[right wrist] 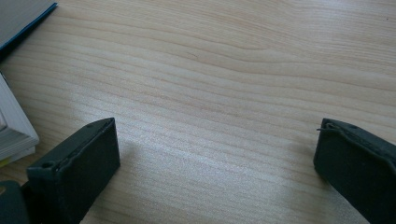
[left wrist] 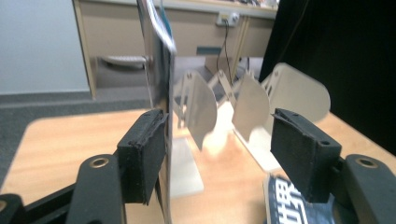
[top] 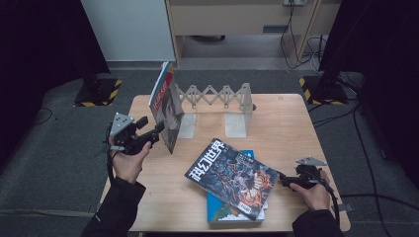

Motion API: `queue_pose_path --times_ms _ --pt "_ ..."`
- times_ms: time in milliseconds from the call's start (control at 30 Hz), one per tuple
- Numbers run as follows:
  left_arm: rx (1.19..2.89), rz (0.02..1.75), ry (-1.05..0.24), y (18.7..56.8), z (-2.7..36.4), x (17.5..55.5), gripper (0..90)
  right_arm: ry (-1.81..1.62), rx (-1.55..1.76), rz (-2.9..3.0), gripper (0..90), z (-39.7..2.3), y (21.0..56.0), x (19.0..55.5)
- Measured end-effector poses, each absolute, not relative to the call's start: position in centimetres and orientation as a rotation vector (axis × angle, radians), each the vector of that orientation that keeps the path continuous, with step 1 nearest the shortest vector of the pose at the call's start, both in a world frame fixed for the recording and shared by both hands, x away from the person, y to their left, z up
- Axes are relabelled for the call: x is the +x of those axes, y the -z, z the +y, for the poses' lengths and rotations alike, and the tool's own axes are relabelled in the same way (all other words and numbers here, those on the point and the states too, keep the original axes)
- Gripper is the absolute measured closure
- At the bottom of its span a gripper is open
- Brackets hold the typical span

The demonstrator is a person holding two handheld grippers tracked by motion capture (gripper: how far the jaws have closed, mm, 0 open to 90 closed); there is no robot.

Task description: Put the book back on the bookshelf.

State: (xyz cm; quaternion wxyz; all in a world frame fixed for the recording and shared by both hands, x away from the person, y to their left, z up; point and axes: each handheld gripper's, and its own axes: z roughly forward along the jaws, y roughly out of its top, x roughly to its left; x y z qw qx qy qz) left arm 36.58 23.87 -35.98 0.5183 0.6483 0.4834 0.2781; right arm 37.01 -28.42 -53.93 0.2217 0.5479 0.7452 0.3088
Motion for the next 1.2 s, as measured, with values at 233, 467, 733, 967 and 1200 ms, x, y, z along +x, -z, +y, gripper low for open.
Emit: queue_pose_path --times_ms 233,467,733,967,1200 --pt "1.613 1.155 -0.595 39.1 23.5 35.6 30.8 -0.848 1.515 2.051 0.4 -28.4 54.0 37.1" --pt "1.678 1.172 -0.538 42.3 23.2 35.6 29.8 -0.833 1.533 2.044 10.2 -28.6 53.6 37.2" --pt "1.760 1.177 -0.486 45.7 22.8 36.0 32.2 -0.879 1.518 1.985 20.8 -28.8 51.7 36.6" --pt "1.821 1.179 -0.410 47.2 21.9 36.2 31.9 -0.935 1.515 1.942 22.7 -28.7 50.4 36.1" --pt "1.849 1.132 -0.296 48.6 20.3 36.2 31.0 -1.023 1.477 1.916 24.9 -28.0 48.7 35.4"
